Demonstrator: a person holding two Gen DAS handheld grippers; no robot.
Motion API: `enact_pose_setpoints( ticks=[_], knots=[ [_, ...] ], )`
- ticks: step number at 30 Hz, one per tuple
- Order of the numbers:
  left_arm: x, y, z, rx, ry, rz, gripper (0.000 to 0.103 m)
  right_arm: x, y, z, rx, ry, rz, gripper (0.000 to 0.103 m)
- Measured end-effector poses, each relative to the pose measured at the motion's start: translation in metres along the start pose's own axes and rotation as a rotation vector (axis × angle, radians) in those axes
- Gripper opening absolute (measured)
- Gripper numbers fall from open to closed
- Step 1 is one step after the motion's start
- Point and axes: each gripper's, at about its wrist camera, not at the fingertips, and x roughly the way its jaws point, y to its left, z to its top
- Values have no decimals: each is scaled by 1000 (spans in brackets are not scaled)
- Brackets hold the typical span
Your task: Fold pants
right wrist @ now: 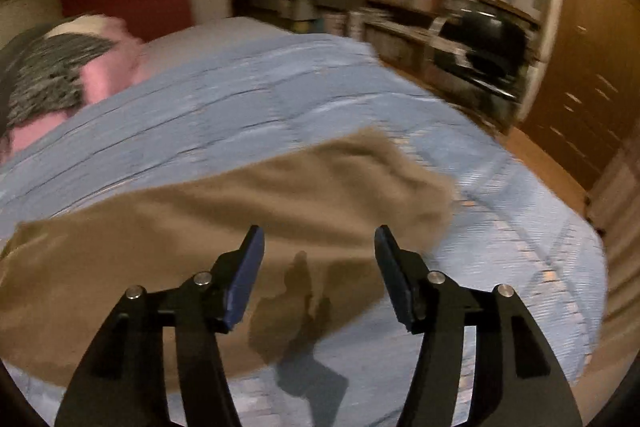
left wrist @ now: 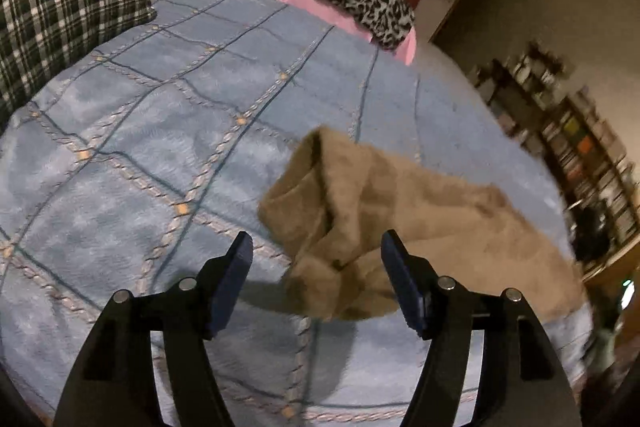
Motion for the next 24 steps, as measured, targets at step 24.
enact_pose_setpoints(
  ticks=[24],
  knots=[
    [28,4,-34,-283,268,-228,76,20,152,-73,-180,166,279,59]
  ],
)
